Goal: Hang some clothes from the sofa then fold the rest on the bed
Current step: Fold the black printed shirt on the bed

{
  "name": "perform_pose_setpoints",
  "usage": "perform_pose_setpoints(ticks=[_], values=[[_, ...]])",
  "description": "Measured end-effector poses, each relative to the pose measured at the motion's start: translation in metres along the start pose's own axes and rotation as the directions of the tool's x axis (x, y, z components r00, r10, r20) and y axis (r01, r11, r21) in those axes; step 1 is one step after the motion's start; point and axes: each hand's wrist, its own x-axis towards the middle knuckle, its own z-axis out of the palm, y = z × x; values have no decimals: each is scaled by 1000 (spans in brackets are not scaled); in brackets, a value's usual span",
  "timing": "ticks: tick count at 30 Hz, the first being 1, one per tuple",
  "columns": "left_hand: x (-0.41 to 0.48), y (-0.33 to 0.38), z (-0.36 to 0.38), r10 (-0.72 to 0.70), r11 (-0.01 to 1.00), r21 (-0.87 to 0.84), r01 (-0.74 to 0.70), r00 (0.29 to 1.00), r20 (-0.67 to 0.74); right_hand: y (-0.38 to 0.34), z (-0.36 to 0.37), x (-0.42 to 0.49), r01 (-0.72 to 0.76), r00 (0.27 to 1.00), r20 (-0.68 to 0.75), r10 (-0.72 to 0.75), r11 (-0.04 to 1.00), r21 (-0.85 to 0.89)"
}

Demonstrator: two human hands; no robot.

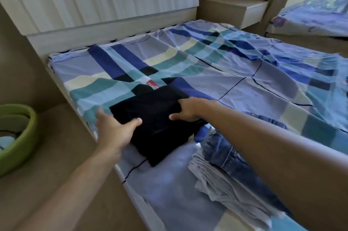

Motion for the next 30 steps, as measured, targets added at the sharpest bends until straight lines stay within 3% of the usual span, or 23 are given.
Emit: perform_pose_setpoints(ticks=[1,2,3,4,5,6,8,9,11,13,15,18,21,26,30], values=[[1,8,-7,223,961,191,-197,967,-123,-3,3,2,-29,999,16,30,999,-22],[0,17,-11,479,849,327,-414,865,-149,-6,6,1,-76,996,33,77,996,-48],[2,26,-10,654,707,393,-587,754,-50,-7,8,0,-123,991,48,127,990,-68],[7,28,-5,719,586,406,-701,681,139,-7,11,-1,-156,985,60,160,985,-75],[11,29,1,673,506,424,-751,651,351,-9,14,-5,-170,982,64,176,982,-88],[15,22,7,538,456,467,-758,652,534,-11,16,-8,-171,982,64,178,980,-106],[17,7,12,221,407,564,-718,677,702,-11,9,-18,-123,987,79,137,979,-162],[17,4,9,125,406,590,-697,683,720,-11,2,-24,-80,992,84,97,979,-186],[14,14,2,93,416,604,-680,692,716,-7,-14,-36,19,1000,14,-17,985,-172],[3,40,-2,202,450,564,-692,695,691,1,-28,-58,93,984,-146,-101,994,-65],[-17,71,-2,327,582,419,-697,672,664,11,-37,-85,140,942,-317,-108,987,79],[-61,112,11,443,759,112,-641,634,634,33,-49,-137,146,865,-502,6,954,262],[-109,137,29,560,745,-47,-665,586,586,69,-52,-198,147,772,-621,134,913,380],[-201,168,67,656,724,-273,-634,508,558,139,-38,-319,133,647,-678,348,824,550],[-287,185,100,701,687,-429,-586,381,602,197,-6,-412,139,528,-686,500,747,651]])
